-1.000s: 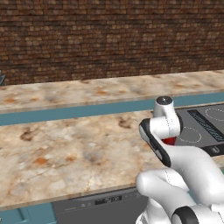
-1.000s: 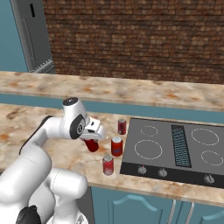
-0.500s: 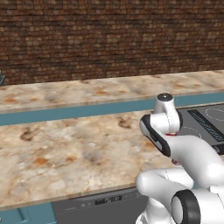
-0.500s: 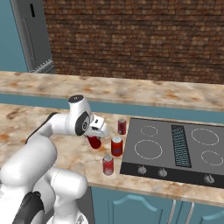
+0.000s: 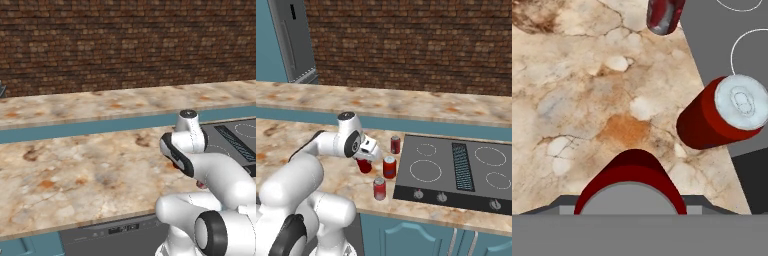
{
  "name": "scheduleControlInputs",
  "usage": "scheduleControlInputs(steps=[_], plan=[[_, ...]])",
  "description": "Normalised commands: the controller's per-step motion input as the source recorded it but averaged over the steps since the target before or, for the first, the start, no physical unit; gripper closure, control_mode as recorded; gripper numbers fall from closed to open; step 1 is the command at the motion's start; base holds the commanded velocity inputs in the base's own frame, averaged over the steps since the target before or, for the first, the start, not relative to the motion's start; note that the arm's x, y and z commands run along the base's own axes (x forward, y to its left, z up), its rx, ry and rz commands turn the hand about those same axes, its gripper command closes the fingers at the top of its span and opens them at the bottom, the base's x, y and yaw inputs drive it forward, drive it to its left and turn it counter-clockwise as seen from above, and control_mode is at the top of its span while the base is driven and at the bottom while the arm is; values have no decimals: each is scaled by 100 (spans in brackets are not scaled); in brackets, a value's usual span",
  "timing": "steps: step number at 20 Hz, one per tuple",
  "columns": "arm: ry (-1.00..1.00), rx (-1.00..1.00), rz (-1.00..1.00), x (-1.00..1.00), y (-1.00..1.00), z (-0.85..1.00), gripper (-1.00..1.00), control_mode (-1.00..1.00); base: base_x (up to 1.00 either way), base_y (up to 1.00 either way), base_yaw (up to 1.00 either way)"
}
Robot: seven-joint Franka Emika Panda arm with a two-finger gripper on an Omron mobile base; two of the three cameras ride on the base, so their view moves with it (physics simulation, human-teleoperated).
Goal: Four empty soda cans are scattered around the kitchen. Gather all the cans and cluster them next to the stove for recycling.
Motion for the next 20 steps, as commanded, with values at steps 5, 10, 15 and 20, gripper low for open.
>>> scheduleControlInputs(steps=[5, 10, 15, 20], plan=[[-7, 0, -7, 0, 0, -26, 100, -100, 0, 0, 0], [-8, 0, -5, 0, -6, -33, 100, -100, 0, 0, 0], [-1, 0, -4, 0, -15, -20, 100, -100, 0, 0, 0], [0, 0, -2, 3, -13, -6, 100, -100, 0, 0, 0]])
